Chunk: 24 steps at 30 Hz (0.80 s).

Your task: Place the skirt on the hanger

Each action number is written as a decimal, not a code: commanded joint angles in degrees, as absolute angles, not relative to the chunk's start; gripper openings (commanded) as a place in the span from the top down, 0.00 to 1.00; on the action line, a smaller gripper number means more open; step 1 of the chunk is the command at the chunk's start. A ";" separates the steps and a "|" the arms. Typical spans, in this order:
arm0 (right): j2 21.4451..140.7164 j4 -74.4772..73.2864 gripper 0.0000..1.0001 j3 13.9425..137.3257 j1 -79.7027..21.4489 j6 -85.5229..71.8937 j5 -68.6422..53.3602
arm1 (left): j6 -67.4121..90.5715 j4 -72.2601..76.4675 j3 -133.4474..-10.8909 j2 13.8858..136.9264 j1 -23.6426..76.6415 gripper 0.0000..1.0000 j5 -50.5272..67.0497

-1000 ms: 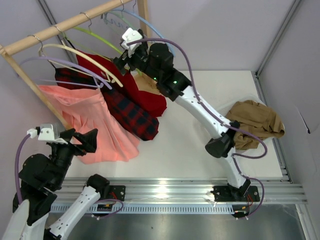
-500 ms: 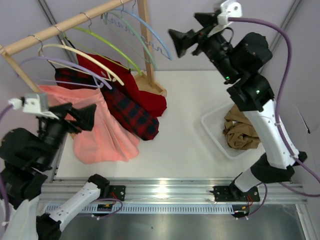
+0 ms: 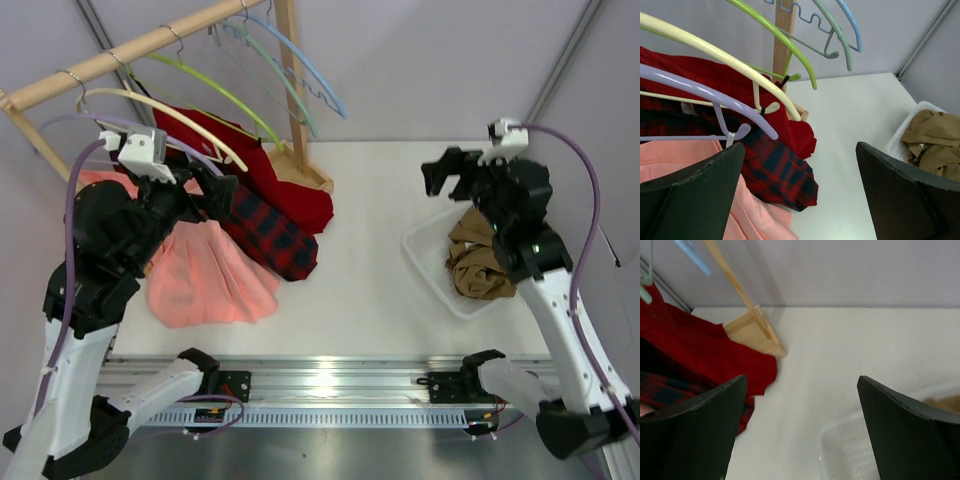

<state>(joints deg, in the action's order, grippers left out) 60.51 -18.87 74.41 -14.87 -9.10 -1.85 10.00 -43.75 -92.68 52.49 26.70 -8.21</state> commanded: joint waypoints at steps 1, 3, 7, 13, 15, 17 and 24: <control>49.33 -14.77 0.01 65.24 -14.85 -14.84 -0.18 | 8.09 -38.59 -89.84 49.57 26.28 0.00 -8.26; 43.28 -15.12 0.01 58.49 -14.94 -17.04 0.00 | 8.61 -35.62 -85.02 47.12 26.28 0.00 -7.74; 33.26 -13.63 0.01 46.55 -14.94 -24.41 2.45 | 11.50 -30.43 -72.81 40.36 26.28 0.00 -6.85; 19.45 -14.50 0.01 33.32 -15.03 -32.51 5.53 | 15.72 -26.90 -55.76 25.60 26.28 0.00 -7.03; 16.97 -15.90 0.01 30.07 -15.03 -32.70 6.67 | 17.13 -26.54 -50.57 21.64 26.28 0.01 -7.82; 14.26 -17.04 0.01 27.70 -15.03 -32.52 7.82 | 19.41 -27.24 -46.16 16.28 26.28 0.00 -9.48; 12.91 -16.08 0.01 25.49 -15.12 -32.26 6.94 | 23.99 -25.93 -37.53 7.21 26.37 0.01 -13.53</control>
